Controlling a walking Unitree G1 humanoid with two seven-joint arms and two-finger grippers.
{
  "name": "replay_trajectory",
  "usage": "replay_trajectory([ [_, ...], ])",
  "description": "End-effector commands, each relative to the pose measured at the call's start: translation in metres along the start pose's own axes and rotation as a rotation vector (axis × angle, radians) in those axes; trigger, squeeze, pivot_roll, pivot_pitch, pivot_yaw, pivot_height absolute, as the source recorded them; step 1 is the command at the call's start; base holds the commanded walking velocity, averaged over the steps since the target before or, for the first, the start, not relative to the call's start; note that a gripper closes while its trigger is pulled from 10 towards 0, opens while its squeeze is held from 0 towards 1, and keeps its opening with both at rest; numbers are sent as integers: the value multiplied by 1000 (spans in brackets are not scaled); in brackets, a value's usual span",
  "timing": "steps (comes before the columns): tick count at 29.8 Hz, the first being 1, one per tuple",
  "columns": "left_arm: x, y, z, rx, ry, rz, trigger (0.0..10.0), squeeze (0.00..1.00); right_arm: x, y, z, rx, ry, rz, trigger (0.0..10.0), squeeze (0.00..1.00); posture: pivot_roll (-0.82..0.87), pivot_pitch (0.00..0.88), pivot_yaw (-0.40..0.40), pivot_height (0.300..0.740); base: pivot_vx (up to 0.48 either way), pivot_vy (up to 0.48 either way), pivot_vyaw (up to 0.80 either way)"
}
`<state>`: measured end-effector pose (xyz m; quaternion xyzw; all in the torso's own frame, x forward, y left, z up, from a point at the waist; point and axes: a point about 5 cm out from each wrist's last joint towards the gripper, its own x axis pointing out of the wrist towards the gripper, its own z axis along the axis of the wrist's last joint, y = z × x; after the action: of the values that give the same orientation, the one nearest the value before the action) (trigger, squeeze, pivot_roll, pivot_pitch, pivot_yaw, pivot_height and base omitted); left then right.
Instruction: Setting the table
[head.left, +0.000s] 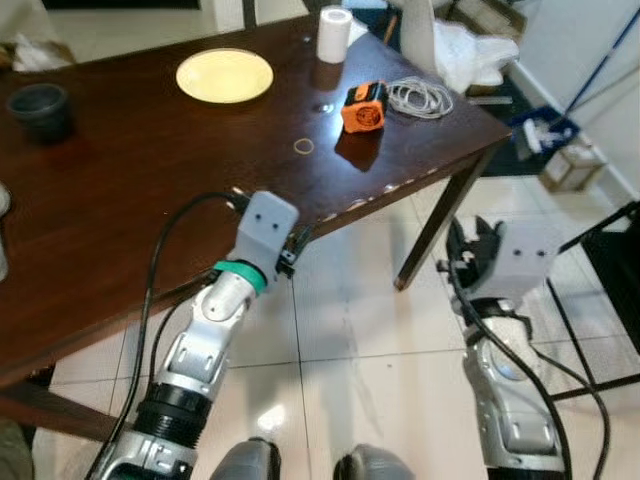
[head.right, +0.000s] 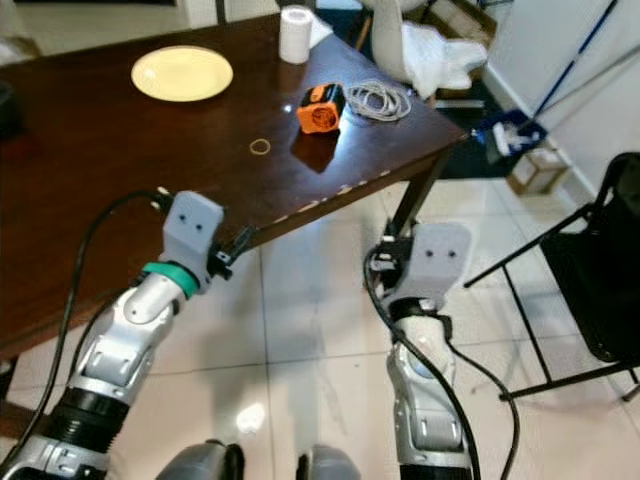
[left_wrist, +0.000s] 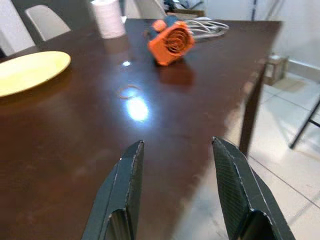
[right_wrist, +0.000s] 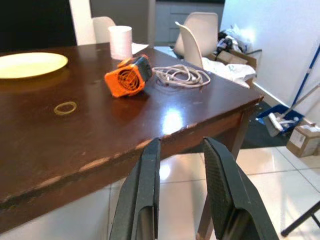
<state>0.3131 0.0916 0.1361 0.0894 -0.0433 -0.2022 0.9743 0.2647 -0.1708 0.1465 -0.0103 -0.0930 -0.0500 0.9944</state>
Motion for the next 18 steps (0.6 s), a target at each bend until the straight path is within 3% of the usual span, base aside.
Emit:
replay_trajectory([
  [1, 0, -4, -2, -1, 11, -14, 10000, 0, -1, -4, -2, -12, 6, -15, 10000, 0, -37, 0, 38, 740, 480, 0, 0],
  [18, 0, -4, -2, 1, 16, -12, 10000, 0, -1, -3, -2, -10, 6, -14, 10000, 0, -38, 0, 38, 740, 475, 0, 0],
])
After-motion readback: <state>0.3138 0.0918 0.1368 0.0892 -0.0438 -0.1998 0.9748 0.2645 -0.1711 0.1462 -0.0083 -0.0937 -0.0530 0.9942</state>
